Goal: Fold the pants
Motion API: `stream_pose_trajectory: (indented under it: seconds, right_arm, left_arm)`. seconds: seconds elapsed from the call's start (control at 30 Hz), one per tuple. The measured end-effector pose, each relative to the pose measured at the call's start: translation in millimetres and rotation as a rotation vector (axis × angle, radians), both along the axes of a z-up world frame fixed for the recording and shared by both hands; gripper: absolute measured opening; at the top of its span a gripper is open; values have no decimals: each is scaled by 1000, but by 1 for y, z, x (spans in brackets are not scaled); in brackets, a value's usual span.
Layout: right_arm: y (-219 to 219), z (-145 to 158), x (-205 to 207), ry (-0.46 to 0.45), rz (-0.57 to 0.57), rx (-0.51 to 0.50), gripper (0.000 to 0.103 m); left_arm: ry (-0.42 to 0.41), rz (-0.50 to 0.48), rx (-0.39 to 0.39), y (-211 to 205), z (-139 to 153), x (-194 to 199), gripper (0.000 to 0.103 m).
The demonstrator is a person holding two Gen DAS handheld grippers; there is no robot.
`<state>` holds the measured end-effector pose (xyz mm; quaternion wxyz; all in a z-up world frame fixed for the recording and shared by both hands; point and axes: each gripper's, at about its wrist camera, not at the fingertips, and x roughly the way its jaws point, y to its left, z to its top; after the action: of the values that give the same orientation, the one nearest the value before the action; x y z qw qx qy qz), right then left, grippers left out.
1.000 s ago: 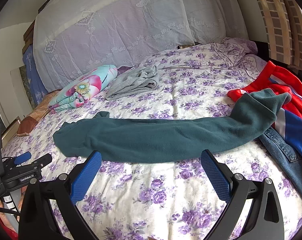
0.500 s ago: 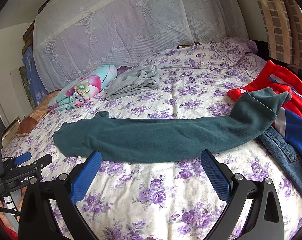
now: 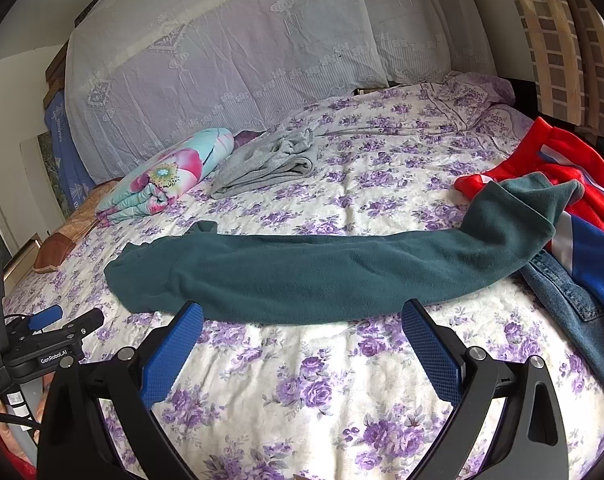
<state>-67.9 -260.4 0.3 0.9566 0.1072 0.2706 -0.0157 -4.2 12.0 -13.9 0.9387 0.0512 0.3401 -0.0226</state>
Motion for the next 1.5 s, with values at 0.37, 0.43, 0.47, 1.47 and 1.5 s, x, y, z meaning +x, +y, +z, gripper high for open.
stream_pose_trajectory:
  seconds: [0.37,0.43,0.47,1.47,1.5]
  right_arm:
    - [-2,-6,2,9,-4,6,100]
    - [-3,-6,2,11,-6,9,100]
    - [-3,-7,3,12,-7,10,100]
    - [-96,-49,16,160,-196,176,100]
    - [-99,-48,16,164,-205,180,100]
  left_arm:
    - [17,2,2,3,-6,3,98]
    - [22,1,6,2,-7,5,98]
    - [23,2,8,2,-7,5,98]
    - [326,84,-226,73,-43,217,78]
    - [318,82,-229,74,-40,216,63]
